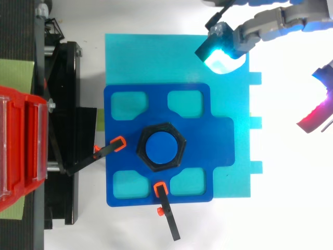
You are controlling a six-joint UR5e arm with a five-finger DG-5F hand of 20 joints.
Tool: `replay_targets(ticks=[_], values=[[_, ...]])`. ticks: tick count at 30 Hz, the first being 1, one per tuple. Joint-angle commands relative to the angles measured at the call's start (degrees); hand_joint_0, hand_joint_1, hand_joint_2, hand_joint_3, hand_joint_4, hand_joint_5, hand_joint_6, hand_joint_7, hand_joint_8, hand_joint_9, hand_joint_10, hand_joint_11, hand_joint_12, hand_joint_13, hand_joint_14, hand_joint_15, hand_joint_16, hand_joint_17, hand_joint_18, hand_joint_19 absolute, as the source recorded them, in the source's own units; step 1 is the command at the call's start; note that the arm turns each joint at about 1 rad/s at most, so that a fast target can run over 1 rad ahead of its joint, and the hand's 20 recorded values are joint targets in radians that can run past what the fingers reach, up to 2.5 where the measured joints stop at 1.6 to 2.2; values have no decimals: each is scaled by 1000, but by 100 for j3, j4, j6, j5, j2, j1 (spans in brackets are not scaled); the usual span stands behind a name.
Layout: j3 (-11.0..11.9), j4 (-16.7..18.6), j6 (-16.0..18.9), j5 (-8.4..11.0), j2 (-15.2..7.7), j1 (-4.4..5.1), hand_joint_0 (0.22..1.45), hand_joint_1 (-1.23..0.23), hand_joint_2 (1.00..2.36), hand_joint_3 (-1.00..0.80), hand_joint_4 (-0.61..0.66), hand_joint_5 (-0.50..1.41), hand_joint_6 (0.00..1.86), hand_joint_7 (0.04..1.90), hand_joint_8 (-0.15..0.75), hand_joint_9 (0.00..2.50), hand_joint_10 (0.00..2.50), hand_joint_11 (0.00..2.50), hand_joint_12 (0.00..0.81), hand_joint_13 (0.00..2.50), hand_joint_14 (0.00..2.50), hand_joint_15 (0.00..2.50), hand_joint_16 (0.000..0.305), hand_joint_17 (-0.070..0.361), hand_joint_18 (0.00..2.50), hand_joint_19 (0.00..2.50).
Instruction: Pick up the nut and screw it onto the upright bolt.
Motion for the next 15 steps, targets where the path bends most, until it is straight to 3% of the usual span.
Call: replay_targets(ticks=[1,2,15], values=[[1,0,-6,0,0,-3,467,-288,1000,-500,57,-234,502,741,187,46,0,0,351,0,0,0,46,103,0,0],[1,0,-6,0,0,-3,467,-308,1000,-500,56,-229,502,677,189,97,0,0,352,0,0,0,46,103,0,0],[1,0,-6,0,0,-3,474,-320,1000,-500,57,-229,502,676,186,107,0,0,346,0,0,0,44,100,0,0]])
